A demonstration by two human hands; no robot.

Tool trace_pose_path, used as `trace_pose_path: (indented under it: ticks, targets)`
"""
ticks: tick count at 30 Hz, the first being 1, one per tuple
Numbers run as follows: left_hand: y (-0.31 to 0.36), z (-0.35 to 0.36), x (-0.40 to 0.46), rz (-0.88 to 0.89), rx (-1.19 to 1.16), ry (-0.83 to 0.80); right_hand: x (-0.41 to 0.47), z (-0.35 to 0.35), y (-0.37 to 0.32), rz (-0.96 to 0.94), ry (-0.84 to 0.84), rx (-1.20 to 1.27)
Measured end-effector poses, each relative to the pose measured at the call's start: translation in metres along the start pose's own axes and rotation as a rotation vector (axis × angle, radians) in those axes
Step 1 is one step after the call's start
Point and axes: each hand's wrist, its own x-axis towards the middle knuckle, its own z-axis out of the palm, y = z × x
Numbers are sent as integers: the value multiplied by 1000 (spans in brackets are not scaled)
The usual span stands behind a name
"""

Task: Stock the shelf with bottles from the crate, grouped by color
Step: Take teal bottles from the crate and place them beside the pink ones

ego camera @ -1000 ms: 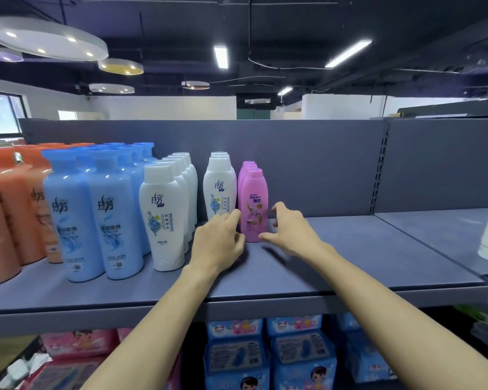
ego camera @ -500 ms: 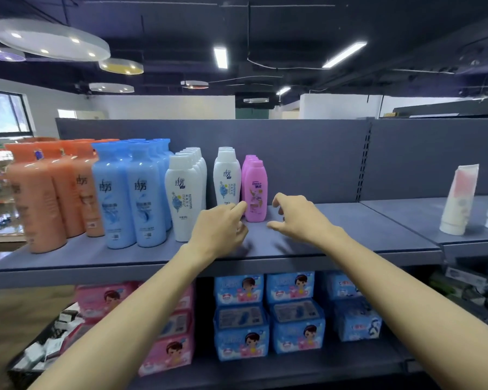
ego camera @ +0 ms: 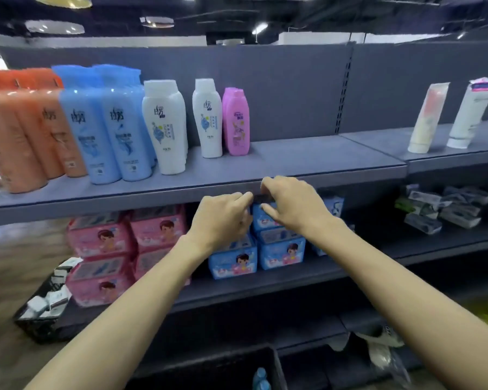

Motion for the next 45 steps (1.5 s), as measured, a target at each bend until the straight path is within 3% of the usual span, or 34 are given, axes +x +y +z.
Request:
trace_pose_path:
  ticks: [12, 19, 31, 36, 39, 45]
  targets:
    - [62, 70, -138, -225, -192, -334, -94, 117, -4, 80, -288, 61]
    - [91, 106, -216, -394, -241, -673, -133, 188, -14, 104, -554, 115]
    - [135, 149, -306, -690, -311, -1091, -196, 282, -26, 178, -773, 227]
    - [153, 167, -330, -760, -379, -1172, -230, 325, -33, 160, -938, 207]
    - [163, 180, -349, -801, -402, -1198, -249, 355, -41, -1, -1053, 114]
    - [169, 203, -383, -836, -459, -1240, -267, 413, -59, -50, -1090, 52]
